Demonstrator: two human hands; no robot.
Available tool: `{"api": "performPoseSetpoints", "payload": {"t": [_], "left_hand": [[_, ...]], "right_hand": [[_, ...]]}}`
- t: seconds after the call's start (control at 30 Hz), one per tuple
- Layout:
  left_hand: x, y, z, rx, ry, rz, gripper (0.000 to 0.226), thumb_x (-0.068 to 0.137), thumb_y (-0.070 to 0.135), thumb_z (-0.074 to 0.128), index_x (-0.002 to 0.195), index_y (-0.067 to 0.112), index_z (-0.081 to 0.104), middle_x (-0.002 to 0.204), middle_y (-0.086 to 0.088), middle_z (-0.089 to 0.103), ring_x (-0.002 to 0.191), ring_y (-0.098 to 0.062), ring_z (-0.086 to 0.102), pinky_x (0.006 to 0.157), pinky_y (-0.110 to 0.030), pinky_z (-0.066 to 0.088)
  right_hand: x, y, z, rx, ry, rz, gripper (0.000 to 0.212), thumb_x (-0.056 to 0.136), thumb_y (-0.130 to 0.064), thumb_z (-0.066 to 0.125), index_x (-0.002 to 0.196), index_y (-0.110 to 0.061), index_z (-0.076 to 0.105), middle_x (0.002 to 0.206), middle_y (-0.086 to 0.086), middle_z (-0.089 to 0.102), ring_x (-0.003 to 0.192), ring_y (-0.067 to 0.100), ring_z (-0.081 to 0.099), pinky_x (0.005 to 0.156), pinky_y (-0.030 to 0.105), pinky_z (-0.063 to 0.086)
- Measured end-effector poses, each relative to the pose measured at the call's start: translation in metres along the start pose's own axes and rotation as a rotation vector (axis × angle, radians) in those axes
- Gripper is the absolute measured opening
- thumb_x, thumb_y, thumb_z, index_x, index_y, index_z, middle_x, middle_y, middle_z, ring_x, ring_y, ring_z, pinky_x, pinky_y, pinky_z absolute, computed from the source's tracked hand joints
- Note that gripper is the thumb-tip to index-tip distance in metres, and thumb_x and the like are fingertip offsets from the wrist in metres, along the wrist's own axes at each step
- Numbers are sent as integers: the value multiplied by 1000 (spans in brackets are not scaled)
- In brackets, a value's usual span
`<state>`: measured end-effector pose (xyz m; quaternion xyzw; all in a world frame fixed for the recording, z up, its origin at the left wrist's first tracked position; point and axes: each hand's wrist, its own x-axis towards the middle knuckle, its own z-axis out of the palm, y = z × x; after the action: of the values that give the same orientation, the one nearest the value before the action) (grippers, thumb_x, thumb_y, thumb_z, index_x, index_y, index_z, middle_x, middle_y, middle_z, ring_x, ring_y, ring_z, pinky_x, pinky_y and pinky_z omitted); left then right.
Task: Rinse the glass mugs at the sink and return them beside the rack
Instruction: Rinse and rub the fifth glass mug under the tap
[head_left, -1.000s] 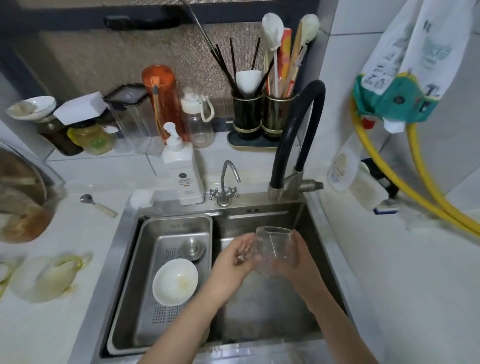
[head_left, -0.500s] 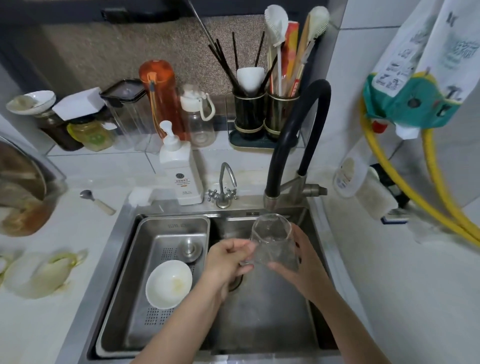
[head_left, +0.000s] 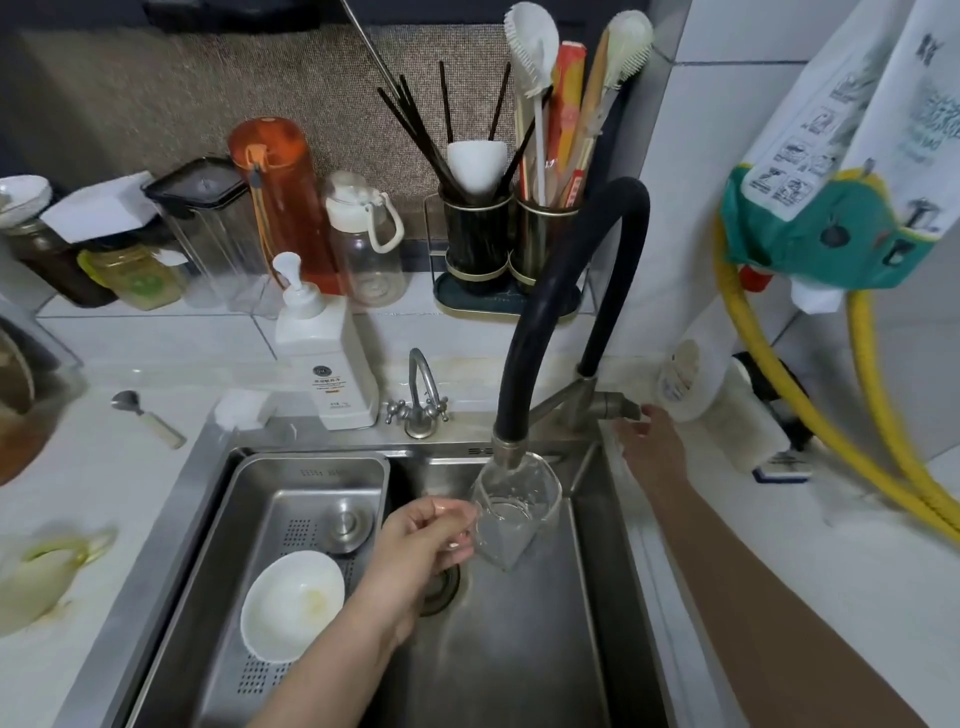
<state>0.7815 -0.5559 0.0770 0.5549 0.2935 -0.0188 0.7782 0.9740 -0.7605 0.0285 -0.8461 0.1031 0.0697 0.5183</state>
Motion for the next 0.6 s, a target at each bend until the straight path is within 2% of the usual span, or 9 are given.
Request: {"api": "performPoseSetpoints", "payload": {"t": [0.07,0.2,0.47,0.6], "left_hand": [[1,0,3,-35,-16,-18,5,84,4,64,85,1,67,57,1,59,59,-8,57,86,-39,53],[3,5,9,-120,-20,-35,7,85,1,61,81,2,66,56,-1,58,56,-9,58,87,-40,51],[1,5,7,-151,-21,-30,7,84,0,59,79,0,65,58,-2,63,59,-10,61,91,-42,49],[0,4,7,-156,-28,-31,7,74,6,64,78,0,65,56,-2,62,57,-9,61,92,-44,49]], "right_hand": [[11,0,2,-59,1,-9,25,94,-21,51,111,-4,58,95,13,62,91,33,60,83,40,47],[31,3,3,-35,87,-2,28,96,-12,45,103,5,64,100,24,67,97,39,63,94,53,48],[42,14,9,79,87,45,27,96,-11,47,105,7,65,105,27,66,97,36,62,97,50,47],[41,14,5,67,82,44,27,96,-13,46,108,2,65,106,22,68,102,37,63,97,52,47]]}}
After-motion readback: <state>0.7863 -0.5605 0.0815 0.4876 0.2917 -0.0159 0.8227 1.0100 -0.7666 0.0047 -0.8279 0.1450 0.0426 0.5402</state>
